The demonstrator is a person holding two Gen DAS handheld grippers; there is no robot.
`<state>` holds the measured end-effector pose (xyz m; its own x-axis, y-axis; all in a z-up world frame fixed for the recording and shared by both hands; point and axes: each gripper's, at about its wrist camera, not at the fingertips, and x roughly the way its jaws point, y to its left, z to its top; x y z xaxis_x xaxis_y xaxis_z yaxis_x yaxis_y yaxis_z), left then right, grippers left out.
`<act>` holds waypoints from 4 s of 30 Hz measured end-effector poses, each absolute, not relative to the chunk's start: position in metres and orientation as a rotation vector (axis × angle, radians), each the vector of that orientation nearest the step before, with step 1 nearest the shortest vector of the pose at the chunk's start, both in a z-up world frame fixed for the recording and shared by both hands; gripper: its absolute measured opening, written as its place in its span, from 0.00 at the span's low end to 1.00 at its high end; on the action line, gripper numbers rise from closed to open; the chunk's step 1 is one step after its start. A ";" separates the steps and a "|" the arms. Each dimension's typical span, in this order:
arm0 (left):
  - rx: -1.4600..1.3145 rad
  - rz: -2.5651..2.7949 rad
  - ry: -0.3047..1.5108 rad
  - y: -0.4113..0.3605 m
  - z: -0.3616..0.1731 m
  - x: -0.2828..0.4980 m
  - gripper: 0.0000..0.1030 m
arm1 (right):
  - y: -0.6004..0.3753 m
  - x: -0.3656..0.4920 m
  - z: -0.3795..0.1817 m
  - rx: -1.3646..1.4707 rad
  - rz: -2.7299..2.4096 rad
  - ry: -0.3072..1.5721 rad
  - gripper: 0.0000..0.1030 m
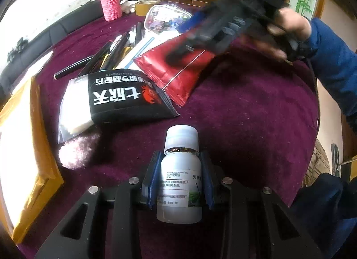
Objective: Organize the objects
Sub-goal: 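Grasp the red foil snack bag with the right gripper, then carry the bottle and red bag into the yellow-rimmed tray and release both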
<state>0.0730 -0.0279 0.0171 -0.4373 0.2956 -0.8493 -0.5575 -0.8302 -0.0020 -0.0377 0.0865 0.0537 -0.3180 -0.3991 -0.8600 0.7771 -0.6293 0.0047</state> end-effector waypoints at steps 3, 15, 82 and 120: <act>-1.265 2.267 0.368 -0.032 0.018 0.075 0.29 | 0.094 -0.011 0.052 1.144 -1.909 0.629 1.00; -1.271 2.288 0.332 -0.033 0.019 0.070 0.29 | 0.097 0.034 0.036 1.126 -1.912 0.880 0.53; -1.093 2.651 -0.141 -0.188 0.075 0.087 0.29 | 0.016 0.064 0.117 1.135 -2.003 0.115 0.44; -1.420 2.787 -0.527 -0.370 0.067 -0.060 0.29 | -0.181 -0.054 0.093 1.341 -1.900 -0.006 0.44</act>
